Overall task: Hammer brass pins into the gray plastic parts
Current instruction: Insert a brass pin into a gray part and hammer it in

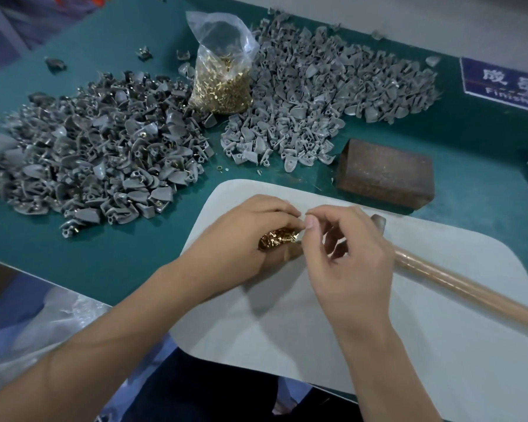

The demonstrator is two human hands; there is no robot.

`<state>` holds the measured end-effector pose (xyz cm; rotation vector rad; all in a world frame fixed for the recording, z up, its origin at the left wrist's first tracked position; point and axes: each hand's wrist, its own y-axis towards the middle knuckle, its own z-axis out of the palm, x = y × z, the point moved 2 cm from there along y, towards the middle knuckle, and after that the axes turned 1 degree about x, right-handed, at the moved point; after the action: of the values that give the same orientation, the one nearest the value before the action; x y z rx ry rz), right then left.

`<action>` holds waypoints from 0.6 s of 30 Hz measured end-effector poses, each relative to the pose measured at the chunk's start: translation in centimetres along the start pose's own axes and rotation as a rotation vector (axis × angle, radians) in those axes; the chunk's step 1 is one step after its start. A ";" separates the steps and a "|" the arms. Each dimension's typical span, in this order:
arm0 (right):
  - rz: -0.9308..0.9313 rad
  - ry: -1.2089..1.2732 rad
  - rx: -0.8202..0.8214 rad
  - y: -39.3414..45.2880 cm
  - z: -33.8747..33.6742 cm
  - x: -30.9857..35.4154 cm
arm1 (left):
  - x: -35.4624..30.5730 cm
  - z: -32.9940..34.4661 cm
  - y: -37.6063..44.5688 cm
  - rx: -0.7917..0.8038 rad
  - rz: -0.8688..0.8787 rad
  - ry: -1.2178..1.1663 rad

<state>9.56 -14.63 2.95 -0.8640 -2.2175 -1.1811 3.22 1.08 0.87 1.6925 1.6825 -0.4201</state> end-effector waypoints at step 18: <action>0.153 -0.168 -0.235 0.2 -1.2 -0.2 | 1.0 -2.7 8.9 -0.098 -0.252 0.579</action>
<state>10.01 -15.66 3.55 -1.2466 -2.1220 -1.3562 11.23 4.43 4.29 1.6275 2.3028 0.0564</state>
